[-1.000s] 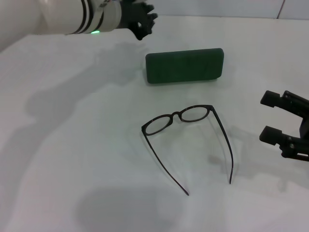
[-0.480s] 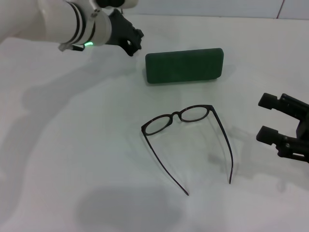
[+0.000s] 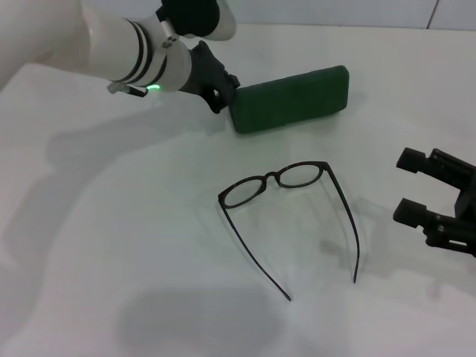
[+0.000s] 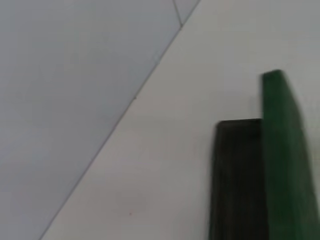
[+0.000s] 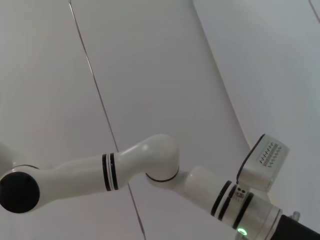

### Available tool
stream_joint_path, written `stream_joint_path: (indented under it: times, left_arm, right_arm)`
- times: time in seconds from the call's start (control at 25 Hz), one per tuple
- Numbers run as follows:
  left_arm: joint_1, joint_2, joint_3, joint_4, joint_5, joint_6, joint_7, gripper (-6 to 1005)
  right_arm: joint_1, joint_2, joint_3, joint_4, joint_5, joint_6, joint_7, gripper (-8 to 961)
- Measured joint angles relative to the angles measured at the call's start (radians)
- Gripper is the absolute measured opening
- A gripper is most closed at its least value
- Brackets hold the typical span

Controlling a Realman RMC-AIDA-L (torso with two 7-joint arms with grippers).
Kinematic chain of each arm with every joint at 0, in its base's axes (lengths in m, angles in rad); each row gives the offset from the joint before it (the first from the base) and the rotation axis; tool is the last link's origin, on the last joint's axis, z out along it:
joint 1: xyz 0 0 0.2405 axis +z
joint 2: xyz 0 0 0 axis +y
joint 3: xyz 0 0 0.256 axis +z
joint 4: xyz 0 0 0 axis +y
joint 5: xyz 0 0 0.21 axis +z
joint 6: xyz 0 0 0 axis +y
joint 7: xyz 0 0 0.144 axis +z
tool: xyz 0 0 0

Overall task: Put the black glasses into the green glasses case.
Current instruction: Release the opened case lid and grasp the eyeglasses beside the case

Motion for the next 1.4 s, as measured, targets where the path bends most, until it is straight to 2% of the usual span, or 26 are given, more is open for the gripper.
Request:
stream_joint_path:
  times: [0.24,0.44,0.64,0.88,1.24,1.4]
  left_arm:
    - [0.003,0.000,0.010,0.015,-0.009,0.071,0.022,3]
    - [0.047,-0.001,0.019,0.090,-0.110,0.160,0.068,3]
    - [0.068,0.000,0.104,0.174,-0.173,0.207,0.070,4]
    - [0.061,-0.003,0.189,0.181,-0.171,0.192,0.049,4]
    - [0.074,-0.005,0.184,0.209,-0.175,0.117,0.047,11]
    - [0.063,-0.005,0.194,0.164,-0.169,0.069,0.047,16]
  right_arm:
    - [-0.002,0.000,0.006,0.016,0.000,-0.005,-0.010,853]
    - [0.002,0.000,0.007,0.024,0.002,-0.002,-0.014,853]
    - [0.008,0.000,0.007,0.024,0.003,0.000,-0.014,853]
    - [-0.001,0.000,0.007,0.024,0.006,0.000,-0.015,853]
    - [-0.003,0.000,0.008,0.024,0.008,0.000,-0.015,853]
    - [-0.002,0.000,0.017,0.024,0.008,0.002,-0.015,853]
